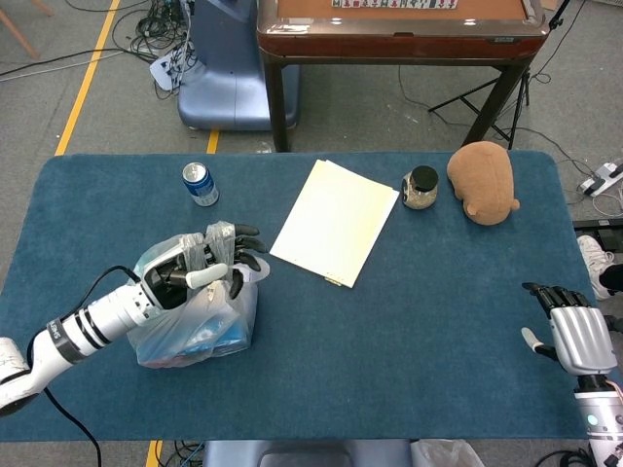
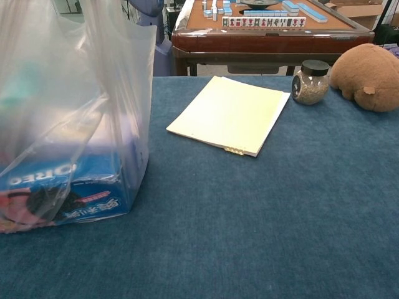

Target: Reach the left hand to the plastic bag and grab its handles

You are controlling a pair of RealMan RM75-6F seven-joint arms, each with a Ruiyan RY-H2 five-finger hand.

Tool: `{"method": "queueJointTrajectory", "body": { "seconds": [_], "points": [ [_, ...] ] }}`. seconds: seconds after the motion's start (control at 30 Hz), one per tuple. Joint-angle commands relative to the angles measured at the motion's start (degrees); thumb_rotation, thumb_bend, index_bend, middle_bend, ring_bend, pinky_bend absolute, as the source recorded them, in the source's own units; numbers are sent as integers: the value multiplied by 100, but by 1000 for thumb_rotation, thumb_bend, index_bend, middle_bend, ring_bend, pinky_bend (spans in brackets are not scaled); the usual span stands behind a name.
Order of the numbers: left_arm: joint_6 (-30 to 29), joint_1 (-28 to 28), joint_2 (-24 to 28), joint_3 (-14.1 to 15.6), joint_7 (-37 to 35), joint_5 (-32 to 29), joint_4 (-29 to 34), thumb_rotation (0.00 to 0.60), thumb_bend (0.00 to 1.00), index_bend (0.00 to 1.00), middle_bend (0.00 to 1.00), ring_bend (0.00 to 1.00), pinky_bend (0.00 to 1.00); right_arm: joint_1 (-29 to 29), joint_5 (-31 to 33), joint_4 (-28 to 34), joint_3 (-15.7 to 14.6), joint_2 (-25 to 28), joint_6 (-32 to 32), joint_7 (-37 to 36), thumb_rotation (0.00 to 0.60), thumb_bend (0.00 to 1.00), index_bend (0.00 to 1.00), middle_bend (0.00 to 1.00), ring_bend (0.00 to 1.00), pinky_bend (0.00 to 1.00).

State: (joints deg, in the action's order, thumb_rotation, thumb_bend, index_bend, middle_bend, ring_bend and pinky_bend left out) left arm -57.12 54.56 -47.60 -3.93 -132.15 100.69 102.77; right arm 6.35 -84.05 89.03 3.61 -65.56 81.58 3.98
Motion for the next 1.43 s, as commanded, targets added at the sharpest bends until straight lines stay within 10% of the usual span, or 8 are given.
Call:
{"method": "queueJointTrajectory", "body": {
  "seconds": [0.03,0.47,1.43],
  "points": [
    [59,154,175,142,-205,173,30,600,390,369,462,545,894,2,-6,-2,0,-4,2,0,600,232,237,316,258,313],
    [306,414,809,295,-246,121,445,600,525,531,635,769,1000,-7,-18,10,8,1,31,8,600,233,237,316,258,313],
    [-394,190,1782,-194,-941,-83,354,600,559,546,658,781,1000,-13,-47,91,9,25,57,62,600,233,237,317,258,313]
  ]
}}
